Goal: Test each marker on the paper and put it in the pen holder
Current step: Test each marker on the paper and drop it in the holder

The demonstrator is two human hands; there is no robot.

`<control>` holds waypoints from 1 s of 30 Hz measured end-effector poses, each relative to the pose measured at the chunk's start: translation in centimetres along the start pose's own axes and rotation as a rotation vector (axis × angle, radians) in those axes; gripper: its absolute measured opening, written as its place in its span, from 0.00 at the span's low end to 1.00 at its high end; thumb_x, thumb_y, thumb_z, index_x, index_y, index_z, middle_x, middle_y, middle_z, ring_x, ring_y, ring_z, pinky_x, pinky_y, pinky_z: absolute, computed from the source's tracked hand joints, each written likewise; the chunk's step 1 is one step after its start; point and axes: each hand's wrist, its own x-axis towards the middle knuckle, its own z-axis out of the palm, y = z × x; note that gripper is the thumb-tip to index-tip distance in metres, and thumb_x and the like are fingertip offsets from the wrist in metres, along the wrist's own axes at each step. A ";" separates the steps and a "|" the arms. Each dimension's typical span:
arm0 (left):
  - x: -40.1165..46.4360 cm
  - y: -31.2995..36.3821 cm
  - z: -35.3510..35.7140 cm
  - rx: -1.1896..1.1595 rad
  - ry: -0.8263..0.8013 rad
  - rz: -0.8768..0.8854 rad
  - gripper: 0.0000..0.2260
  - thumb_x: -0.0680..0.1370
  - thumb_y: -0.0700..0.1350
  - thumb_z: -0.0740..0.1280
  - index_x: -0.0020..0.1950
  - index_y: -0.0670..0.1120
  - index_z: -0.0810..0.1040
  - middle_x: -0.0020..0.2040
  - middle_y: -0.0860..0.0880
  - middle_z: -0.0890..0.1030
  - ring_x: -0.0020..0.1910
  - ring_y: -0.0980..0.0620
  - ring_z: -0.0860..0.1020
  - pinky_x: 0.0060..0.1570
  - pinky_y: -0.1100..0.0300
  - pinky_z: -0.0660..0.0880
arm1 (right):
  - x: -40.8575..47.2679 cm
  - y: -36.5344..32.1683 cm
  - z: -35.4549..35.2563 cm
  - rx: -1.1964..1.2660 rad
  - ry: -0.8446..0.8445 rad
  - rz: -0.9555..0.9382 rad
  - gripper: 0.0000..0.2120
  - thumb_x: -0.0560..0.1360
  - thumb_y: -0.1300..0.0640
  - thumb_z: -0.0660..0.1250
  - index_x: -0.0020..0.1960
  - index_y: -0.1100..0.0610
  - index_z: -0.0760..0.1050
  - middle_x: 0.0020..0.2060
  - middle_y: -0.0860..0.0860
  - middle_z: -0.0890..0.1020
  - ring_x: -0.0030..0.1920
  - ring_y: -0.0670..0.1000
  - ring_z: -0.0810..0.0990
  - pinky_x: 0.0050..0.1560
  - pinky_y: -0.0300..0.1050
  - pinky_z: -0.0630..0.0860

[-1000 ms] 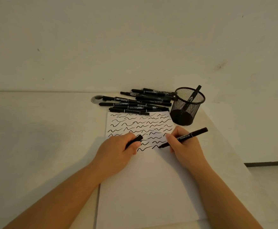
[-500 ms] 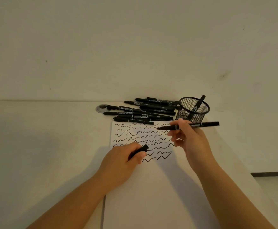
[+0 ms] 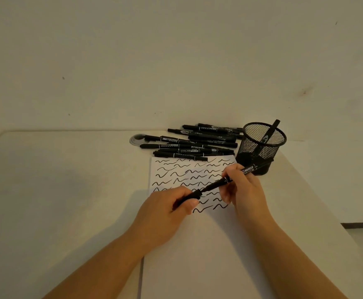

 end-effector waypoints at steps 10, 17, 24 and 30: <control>-0.1 0.5 -0.2 -0.022 0.081 0.026 0.09 0.74 0.55 0.59 0.43 0.55 0.76 0.33 0.54 0.76 0.32 0.55 0.72 0.31 0.63 0.66 | -1.3 -0.4 0.8 -0.203 -0.316 -0.131 0.05 0.73 0.57 0.65 0.38 0.55 0.74 0.25 0.50 0.79 0.25 0.46 0.74 0.29 0.36 0.74; -0.4 1.1 -0.5 0.061 0.139 0.100 0.09 0.75 0.52 0.59 0.43 0.51 0.76 0.29 0.56 0.72 0.32 0.55 0.71 0.30 0.66 0.64 | -1.4 -0.1 0.6 -0.125 -0.333 -0.114 0.04 0.72 0.59 0.65 0.39 0.57 0.74 0.23 0.49 0.76 0.25 0.46 0.71 0.29 0.36 0.71; -0.5 1.5 -1.0 -0.126 0.071 0.024 0.08 0.73 0.52 0.59 0.36 0.58 0.74 0.26 0.56 0.71 0.27 0.57 0.68 0.28 0.66 0.63 | -1.6 -0.5 0.9 -0.049 -0.428 -0.155 0.07 0.68 0.56 0.64 0.40 0.61 0.72 0.23 0.49 0.75 0.26 0.44 0.70 0.29 0.34 0.69; 0.0 1.7 -1.0 -0.148 0.111 0.005 0.09 0.77 0.51 0.62 0.38 0.60 0.77 0.27 0.58 0.73 0.26 0.59 0.68 0.27 0.69 0.63 | -1.4 -0.3 1.1 -0.155 -0.321 -0.140 0.03 0.73 0.59 0.64 0.41 0.56 0.75 0.25 0.48 0.78 0.26 0.42 0.73 0.28 0.32 0.71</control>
